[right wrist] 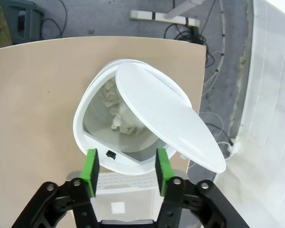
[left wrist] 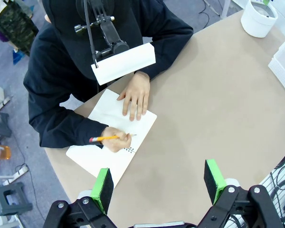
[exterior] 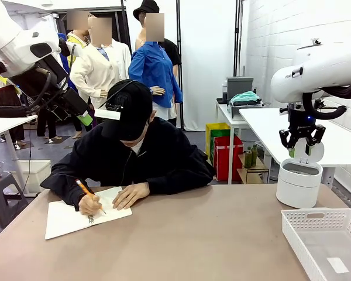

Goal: Sort the paper based on its condition.
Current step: If a person hands you a paper, place it in the Organizing basket , and if it's crumpled, put it in the Trash can.

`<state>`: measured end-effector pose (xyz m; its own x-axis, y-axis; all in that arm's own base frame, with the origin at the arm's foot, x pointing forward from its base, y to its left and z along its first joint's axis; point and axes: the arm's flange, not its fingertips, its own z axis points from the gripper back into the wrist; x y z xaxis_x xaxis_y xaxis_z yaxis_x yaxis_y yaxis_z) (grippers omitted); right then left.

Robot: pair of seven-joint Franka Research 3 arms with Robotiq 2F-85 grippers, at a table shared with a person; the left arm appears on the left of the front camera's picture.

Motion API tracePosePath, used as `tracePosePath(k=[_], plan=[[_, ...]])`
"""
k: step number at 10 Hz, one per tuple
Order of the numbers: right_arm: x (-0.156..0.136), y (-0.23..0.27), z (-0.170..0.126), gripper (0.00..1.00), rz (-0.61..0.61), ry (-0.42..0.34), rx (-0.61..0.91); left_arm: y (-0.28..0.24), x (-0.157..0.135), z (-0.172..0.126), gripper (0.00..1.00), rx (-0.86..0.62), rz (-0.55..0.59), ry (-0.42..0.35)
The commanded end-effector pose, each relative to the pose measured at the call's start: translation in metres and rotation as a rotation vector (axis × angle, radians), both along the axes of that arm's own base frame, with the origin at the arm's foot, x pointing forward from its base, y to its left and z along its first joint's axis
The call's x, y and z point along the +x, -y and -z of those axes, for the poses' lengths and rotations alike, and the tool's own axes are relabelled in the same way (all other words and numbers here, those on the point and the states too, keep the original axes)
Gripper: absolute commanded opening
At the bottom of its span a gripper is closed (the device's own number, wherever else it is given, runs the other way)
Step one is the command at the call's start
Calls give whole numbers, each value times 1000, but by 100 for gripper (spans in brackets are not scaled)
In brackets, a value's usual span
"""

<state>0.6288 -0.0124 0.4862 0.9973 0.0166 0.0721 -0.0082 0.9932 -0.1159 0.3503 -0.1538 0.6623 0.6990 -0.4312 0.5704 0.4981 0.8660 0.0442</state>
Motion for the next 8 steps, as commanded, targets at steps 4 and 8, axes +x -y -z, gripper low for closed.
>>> tracePosePath(k=[4,8], plan=[[-4,-6,0,100,-21,-2,18,-1,0,-1,100,8,-2,5],[0,-3,0,100,-7,0,4,-1,0,-1,100,8,-2,5]])
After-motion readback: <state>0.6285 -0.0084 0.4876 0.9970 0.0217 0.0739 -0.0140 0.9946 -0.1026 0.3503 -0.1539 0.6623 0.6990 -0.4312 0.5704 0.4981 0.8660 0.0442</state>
